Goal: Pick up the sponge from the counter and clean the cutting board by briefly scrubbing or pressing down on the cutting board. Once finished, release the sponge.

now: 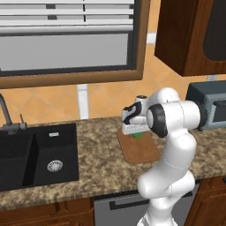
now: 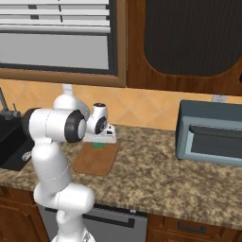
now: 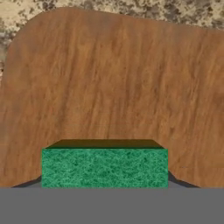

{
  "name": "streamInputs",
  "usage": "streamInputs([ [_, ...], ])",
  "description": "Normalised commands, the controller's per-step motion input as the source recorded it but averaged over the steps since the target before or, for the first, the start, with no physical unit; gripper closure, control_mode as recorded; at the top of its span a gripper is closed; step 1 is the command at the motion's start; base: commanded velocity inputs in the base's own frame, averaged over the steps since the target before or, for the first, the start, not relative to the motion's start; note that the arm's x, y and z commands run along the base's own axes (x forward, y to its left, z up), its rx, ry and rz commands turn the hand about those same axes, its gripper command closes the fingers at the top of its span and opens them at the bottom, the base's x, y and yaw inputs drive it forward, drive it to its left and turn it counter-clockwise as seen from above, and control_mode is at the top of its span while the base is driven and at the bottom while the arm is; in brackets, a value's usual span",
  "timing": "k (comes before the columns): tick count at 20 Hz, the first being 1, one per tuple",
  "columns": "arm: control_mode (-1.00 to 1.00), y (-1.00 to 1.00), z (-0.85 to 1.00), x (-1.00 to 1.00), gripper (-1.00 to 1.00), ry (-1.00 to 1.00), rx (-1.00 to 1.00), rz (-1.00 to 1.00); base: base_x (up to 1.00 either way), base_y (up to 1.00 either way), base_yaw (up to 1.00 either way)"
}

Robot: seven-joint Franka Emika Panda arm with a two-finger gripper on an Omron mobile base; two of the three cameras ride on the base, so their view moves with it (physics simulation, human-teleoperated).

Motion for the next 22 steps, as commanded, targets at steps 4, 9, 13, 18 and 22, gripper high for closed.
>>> streamInputs([
  [4, -1.0, -0.19, -0.66, -0.72, 1.0, 0.01, 0.0, 0.0, 0.0, 0.0, 0.0],
  [9, -1.0, 0.14, -1.0, -0.09, 1.0, 0.08, -0.07, 0.02, 0.0, 0.0, 0.0],
  [13, -1.0, 0.18, -0.71, -0.46, 1.0, 0.04, -0.04, 0.06, 0.0, 0.0, 0.0],
  [18, -1.0, -0.02, 0.0, -0.82, 1.0, 0.01, 0.03, 0.0, 0.0, 0.0, 0.0],
  [22, -1.0, 0.03, -0.93, -0.43, 1.0, 0.12, -0.03, 0.0, 0.0, 0.0, 0.0],
])
